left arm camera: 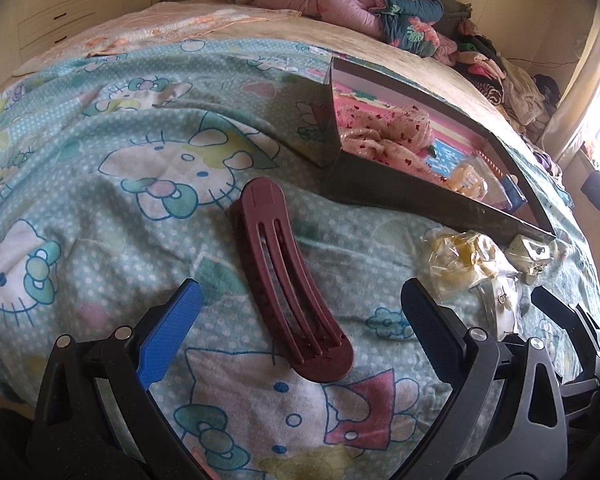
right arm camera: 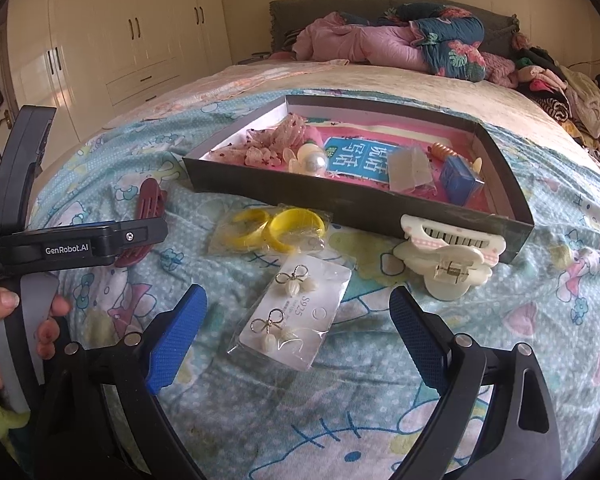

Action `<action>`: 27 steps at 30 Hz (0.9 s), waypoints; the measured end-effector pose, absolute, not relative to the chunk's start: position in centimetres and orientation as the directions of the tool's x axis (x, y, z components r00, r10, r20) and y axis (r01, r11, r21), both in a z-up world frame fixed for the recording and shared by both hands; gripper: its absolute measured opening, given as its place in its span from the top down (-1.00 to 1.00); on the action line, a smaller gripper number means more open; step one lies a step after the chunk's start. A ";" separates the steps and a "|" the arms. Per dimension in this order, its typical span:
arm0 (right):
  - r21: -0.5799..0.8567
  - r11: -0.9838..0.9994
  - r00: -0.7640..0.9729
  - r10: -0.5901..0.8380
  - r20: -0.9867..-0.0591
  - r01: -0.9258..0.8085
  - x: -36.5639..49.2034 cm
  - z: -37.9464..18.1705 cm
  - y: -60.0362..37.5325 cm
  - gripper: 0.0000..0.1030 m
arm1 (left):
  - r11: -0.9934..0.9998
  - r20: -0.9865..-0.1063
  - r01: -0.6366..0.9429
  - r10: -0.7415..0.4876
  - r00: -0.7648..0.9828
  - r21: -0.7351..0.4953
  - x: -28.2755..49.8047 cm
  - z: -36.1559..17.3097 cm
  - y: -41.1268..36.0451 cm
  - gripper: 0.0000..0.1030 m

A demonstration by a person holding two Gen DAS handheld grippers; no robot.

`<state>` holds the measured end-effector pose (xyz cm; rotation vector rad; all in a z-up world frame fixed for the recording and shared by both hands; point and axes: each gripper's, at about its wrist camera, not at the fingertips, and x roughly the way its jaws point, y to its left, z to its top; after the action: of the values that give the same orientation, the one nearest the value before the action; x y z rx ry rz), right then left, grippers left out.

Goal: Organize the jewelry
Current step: 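Grasp the dark red claw clip with the left tool while the right tool grasps the bow earring card, then carry the dark red clip with the left tool while the right tool carries the earring card into the box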

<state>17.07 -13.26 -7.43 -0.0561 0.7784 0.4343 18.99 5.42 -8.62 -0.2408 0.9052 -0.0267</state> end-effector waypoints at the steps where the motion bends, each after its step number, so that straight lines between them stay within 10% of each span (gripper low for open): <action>1: 0.108 0.911 0.628 0.355 -0.693 -0.397 17.1 -7.6 -13.2 -0.75 | 0.973 -0.777 -0.077 -0.124 0.617 -0.217 19.0 -8.7 5.4 -0.75; 17: 0.057 0.914 0.617 0.316 -0.721 -0.402 17.4 -9.7 -11.7 -0.54 | 0.990 -0.804 -0.016 -0.105 0.586 -0.141 19.3 -9.5 3.1 0.38; 27: 0.035 0.898 0.614 0.327 -0.719 -0.438 16.7 -9.6 -12.6 0.04 | 0.988 -0.795 0.035 -0.142 0.590 -0.151 18.9 -9.1 2.4 0.49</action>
<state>16.72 -12.63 -9.59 -0.1495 0.7960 0.4429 18.95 2.41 -9.12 -0.1236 0.9347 -0.1037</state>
